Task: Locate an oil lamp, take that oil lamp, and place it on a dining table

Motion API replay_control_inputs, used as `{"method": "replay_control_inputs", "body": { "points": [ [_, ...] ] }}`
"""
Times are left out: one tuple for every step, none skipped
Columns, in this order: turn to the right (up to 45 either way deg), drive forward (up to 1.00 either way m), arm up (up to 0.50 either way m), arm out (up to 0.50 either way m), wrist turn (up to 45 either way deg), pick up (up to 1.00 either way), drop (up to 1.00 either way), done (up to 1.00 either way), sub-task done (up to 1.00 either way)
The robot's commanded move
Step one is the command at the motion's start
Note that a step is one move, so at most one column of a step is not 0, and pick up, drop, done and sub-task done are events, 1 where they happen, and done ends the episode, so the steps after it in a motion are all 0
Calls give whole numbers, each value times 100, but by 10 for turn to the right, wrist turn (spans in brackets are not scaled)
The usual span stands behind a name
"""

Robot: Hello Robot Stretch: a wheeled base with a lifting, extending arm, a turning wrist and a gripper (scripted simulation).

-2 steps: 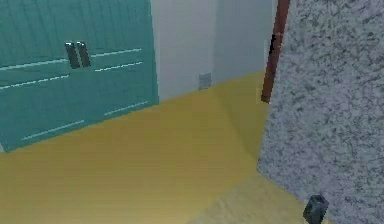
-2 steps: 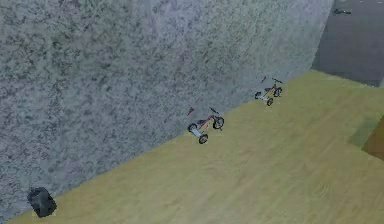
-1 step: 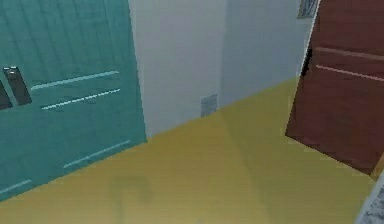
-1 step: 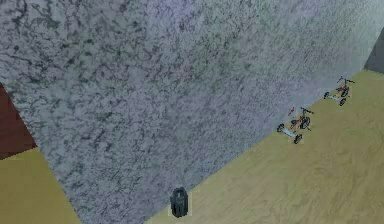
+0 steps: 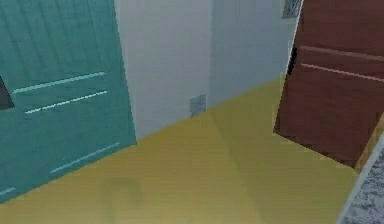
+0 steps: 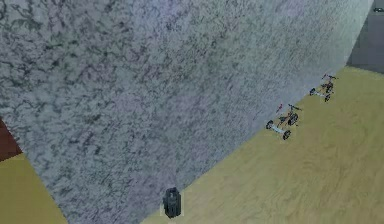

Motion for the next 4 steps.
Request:
{"method": "replay_control_inputs", "body": {
  "points": [
    [0, 65, 0, 0, 0, 0, 0, 0, 0],
    [150, 0, 0, 0, 0, 0, 0, 0, 0],
    [0, 100, 0, 0, 0, 0, 0, 0, 0],
    [30, 0, 0, 0, 0, 0, 0, 0, 0]
  ]
}}
